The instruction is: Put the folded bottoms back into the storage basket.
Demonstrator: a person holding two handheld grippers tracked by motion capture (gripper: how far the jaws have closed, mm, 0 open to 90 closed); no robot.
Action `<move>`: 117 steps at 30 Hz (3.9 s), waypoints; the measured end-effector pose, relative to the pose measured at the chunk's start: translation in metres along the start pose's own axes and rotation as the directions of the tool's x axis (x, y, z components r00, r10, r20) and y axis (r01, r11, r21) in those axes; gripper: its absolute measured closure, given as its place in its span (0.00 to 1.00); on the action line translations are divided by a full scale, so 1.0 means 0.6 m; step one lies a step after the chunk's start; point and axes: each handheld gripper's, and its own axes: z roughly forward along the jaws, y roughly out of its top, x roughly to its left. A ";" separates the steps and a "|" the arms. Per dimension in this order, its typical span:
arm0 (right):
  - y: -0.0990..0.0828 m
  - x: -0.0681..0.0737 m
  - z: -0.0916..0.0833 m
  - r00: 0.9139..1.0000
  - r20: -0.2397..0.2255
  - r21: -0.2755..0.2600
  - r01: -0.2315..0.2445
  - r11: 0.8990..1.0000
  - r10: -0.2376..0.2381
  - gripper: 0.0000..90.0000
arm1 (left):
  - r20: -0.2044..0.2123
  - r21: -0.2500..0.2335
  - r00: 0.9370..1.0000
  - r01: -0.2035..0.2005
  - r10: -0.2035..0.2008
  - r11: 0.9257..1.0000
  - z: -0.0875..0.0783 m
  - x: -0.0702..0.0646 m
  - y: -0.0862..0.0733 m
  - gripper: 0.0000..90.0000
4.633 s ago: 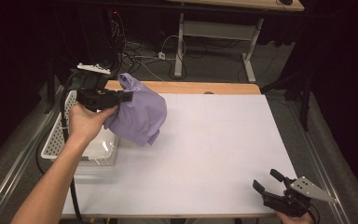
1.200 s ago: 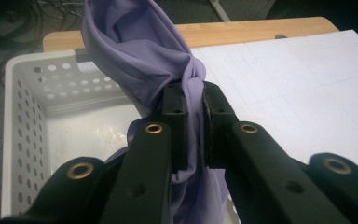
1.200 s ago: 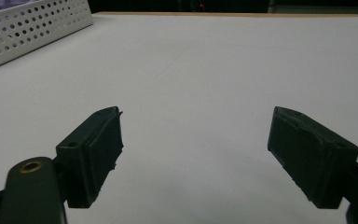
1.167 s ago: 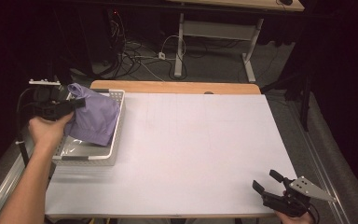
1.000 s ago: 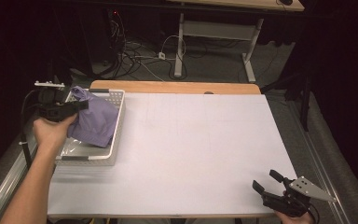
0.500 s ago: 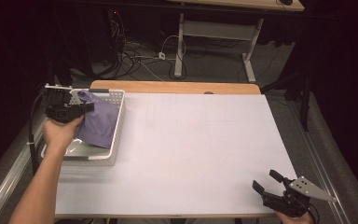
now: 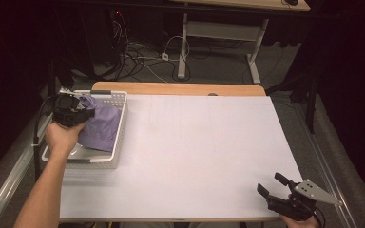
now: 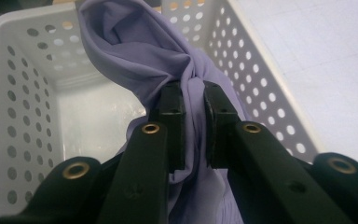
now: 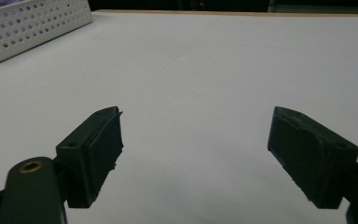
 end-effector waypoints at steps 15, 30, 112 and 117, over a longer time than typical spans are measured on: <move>0.000 0.000 0.000 1.000 0.003 0.002 -0.001 1.000 0.001 0.20 | -0.040 0.054 0.998 0.057 -0.055 0.997 0.036 0.027 -0.029 0.86; 0.000 -0.001 0.003 1.000 0.009 0.004 -0.016 1.000 0.016 0.20 | -0.061 0.087 0.996 0.076 -0.071 0.993 0.074 0.036 -0.029 0.84; 0.001 -0.002 -0.005 1.000 0.007 -0.025 -0.029 0.999 0.029 0.20 | 0.043 -0.202 0.999 0.028 -0.019 0.979 -0.092 0.011 -0.058 0.40; 0.001 -0.002 -0.005 1.000 0.007 -0.024 -0.030 0.999 0.030 0.20 | 0.047 -0.214 0.999 0.032 -0.022 0.976 -0.100 0.013 -0.063 0.40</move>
